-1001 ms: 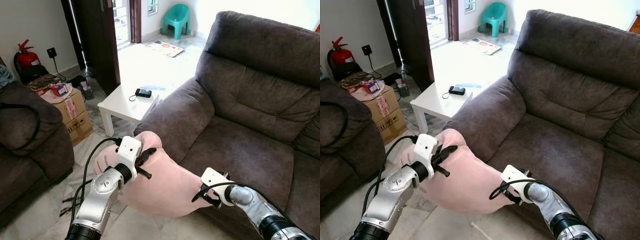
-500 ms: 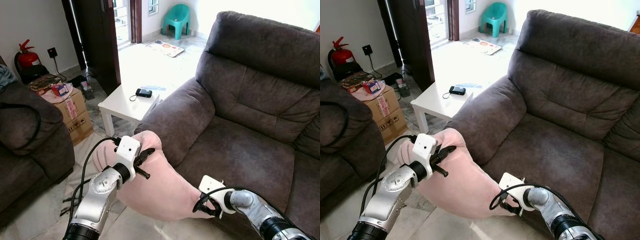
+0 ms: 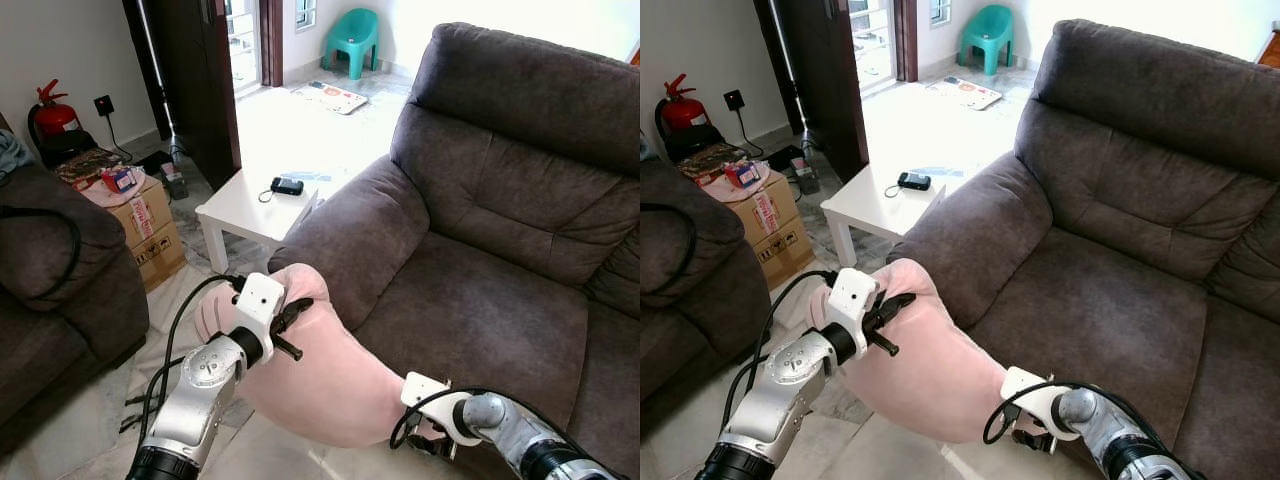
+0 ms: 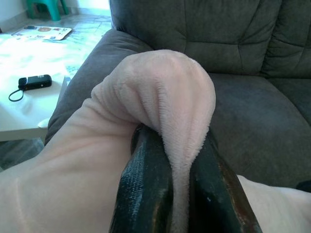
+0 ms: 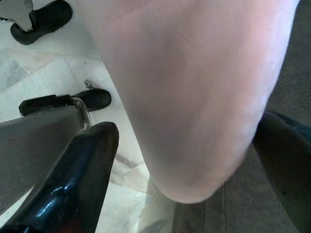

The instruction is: Move the pillow to the sofa from floor

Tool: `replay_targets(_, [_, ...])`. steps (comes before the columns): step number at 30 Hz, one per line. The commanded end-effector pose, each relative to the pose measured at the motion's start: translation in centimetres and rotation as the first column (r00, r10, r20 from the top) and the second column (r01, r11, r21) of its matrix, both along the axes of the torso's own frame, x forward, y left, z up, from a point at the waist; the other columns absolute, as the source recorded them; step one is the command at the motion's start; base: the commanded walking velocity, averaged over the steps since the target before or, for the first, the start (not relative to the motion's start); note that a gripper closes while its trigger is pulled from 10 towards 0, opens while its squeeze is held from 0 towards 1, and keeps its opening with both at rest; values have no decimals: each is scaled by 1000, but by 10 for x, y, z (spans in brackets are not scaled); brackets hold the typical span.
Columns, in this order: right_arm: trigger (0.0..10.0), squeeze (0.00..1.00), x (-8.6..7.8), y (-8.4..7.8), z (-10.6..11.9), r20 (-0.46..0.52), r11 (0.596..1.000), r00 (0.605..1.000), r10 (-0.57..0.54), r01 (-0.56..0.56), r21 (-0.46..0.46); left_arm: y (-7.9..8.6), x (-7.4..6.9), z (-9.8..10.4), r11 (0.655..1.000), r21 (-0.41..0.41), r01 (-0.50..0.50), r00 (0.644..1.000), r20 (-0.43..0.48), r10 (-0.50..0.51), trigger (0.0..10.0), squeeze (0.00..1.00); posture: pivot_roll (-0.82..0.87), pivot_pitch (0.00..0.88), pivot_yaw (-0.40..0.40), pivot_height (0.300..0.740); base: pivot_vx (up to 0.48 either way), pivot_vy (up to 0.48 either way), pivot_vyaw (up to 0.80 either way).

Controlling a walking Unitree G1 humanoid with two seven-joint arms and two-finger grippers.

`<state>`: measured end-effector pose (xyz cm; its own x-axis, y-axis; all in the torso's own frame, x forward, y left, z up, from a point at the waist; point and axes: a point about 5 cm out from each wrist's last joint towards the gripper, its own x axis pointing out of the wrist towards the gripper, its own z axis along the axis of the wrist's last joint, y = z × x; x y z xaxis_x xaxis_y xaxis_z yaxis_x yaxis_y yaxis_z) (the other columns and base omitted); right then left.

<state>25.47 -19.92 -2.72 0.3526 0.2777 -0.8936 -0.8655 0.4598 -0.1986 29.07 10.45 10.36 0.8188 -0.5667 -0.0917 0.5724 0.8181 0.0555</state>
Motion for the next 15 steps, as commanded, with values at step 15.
replay_targets(15, [10000, 0, -9, 3, -10, -16, 999, 1000, -27, 26, -28, -10, 3, 33, 998, -29, 52, 990, 136, -48, 10000, 0, 135, 0, -93, 740, 0, 0, 0])
